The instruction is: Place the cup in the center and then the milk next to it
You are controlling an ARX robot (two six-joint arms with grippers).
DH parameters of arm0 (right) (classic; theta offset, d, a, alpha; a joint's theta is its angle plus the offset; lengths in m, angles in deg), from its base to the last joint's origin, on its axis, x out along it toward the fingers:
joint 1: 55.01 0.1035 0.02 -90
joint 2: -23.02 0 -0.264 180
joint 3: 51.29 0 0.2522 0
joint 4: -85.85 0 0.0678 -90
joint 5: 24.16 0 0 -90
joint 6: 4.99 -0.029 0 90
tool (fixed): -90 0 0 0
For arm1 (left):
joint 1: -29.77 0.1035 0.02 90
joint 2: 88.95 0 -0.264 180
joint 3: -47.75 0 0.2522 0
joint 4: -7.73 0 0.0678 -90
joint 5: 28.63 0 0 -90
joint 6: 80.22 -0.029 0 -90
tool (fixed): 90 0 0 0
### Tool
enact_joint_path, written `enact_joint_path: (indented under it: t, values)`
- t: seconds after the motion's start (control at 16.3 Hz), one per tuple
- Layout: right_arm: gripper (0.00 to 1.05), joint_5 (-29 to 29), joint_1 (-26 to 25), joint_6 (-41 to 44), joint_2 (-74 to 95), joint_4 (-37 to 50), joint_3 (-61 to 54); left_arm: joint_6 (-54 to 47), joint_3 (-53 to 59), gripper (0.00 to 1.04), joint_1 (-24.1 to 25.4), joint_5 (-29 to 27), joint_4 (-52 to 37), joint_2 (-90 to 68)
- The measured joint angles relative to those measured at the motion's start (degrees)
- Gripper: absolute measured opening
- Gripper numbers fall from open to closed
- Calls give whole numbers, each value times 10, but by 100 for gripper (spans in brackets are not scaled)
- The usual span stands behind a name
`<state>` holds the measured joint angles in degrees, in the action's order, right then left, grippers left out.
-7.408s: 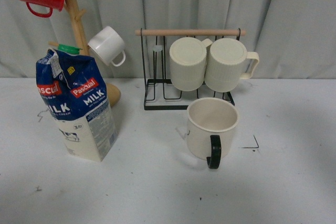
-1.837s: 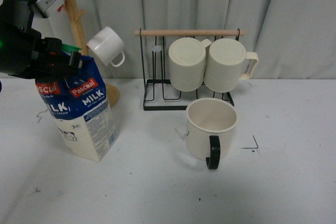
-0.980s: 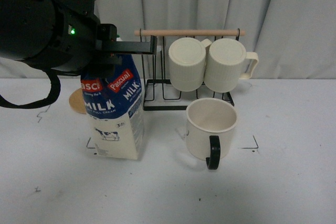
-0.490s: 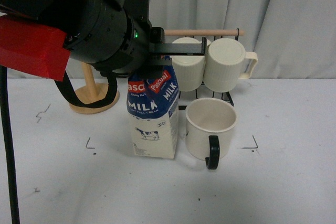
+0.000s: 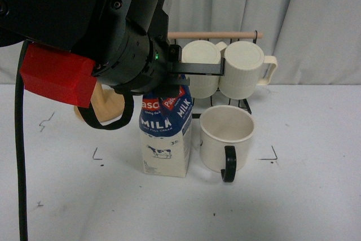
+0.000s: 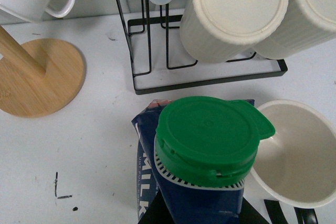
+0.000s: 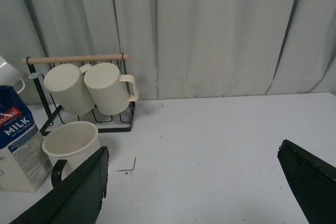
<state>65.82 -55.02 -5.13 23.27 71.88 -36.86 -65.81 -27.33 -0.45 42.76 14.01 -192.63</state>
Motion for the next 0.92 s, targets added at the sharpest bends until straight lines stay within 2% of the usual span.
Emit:
enact_joint_path:
  t: [0.06, 0.31, 0.49, 0.55, 0.67, 0.8, 0.86, 0.92]
  values:
    - [98, 0, 0, 0, 0, 0, 0, 2, 0, 11, -1, 0, 1, -1]
    - [98, 0, 0, 0, 0, 0, 0, 7, -9, 58, -1, -6, -10, 4]
    - [98, 0, 0, 0, 0, 0, 0, 36, 18, 94, 16, 41, -30, 70]
    - [98, 0, 0, 0, 0, 0, 0, 43, 42, 100, 27, 63, -45, 109]
    - [98, 0, 0, 0, 0, 0, 0, 47, 109, 98, 57, 102, -96, 231]
    - [98, 0, 0, 0, 0, 0, 0, 39, 167, 98, 104, 142, -74, 374]
    - [98, 0, 0, 0, 0, 0, 0, 4, 205, 92, 129, 112, -94, 438]
    - [98, 0, 0, 0, 0, 0, 0, -45, 245, 81, 150, 60, -119, 491]
